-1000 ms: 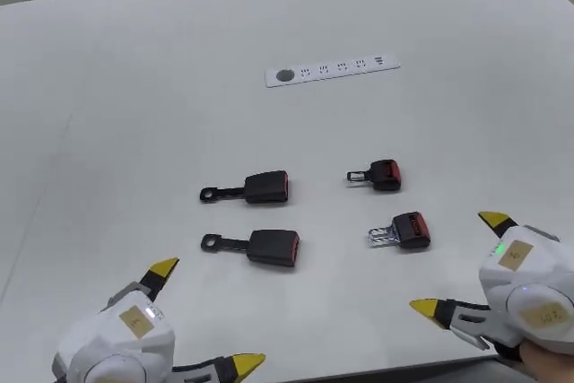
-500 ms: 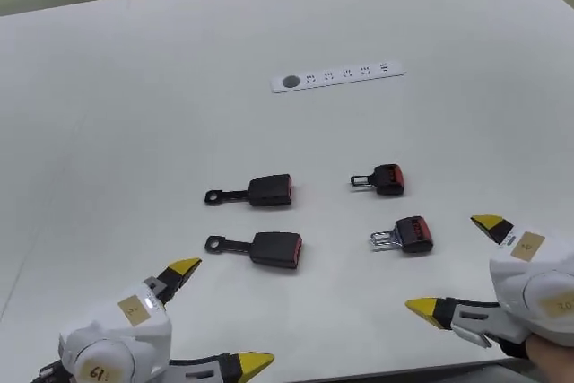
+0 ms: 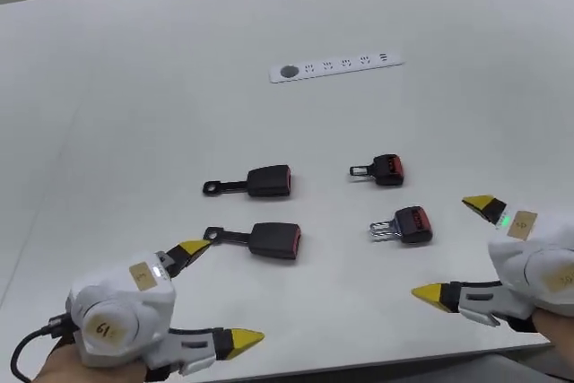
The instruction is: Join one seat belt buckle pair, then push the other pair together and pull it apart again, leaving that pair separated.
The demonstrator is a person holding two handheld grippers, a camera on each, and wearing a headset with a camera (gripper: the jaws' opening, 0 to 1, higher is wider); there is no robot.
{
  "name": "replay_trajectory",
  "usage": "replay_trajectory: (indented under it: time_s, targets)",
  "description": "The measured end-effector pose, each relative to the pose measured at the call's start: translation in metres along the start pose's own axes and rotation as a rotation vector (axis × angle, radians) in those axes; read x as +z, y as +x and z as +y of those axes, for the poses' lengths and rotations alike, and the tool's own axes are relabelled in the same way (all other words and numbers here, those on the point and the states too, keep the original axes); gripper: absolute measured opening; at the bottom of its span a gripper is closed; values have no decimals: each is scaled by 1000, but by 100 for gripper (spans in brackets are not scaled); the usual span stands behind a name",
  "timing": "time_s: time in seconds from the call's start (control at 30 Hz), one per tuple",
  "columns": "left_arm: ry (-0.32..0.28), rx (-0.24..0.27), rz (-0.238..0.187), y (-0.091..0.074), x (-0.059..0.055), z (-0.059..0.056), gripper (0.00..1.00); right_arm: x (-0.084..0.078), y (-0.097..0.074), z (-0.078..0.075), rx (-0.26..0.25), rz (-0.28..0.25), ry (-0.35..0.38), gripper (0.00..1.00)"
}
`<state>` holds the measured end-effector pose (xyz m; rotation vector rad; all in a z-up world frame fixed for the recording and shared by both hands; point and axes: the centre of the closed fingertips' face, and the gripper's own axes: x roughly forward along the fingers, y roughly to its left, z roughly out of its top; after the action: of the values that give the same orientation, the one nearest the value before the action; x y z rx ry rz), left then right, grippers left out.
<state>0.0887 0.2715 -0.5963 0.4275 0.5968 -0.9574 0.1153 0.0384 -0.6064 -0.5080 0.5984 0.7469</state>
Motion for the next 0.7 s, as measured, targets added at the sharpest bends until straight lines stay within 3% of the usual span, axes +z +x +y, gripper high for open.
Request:
replay_trajectory:
  time_s: [0.03, 0.2, 0.27, 0.37, 0.47, 0.53, 0.63, 0.7]
  targets:
    - [28, 2, 17, 2, -2, 4, 79, 1, 1, 0, 11, -2, -1, 80]
    - [31, -4, 9, 13, 4, 15, 79, 7, 9, 0, 66, -9, -47, 75]
    - [81, -21, 38, 18, 2, 19, 76, 6, 13, -1, 89, 1, -94, 73]
    - [74, -48, 33, 27, 6, 23, 74, 2, 21, -7, 121, 37, -152, 72]
    - [117, -74, 61, 36, 4, 32, 71, -4, 31, -16, 153, 62, -161, 71]
    - [140, -85, 74, 41, 3, 38, 69, -3, 33, -21, 171, 79, -205, 69]
    - [157, -118, 94, 49, 1, 44, 59, -6, 40, -26, 211, 98, -224, 63]
    - [172, -136, 111, 54, -2, 46, 57, -9, 44, -26, 262, 112, -220, 54]
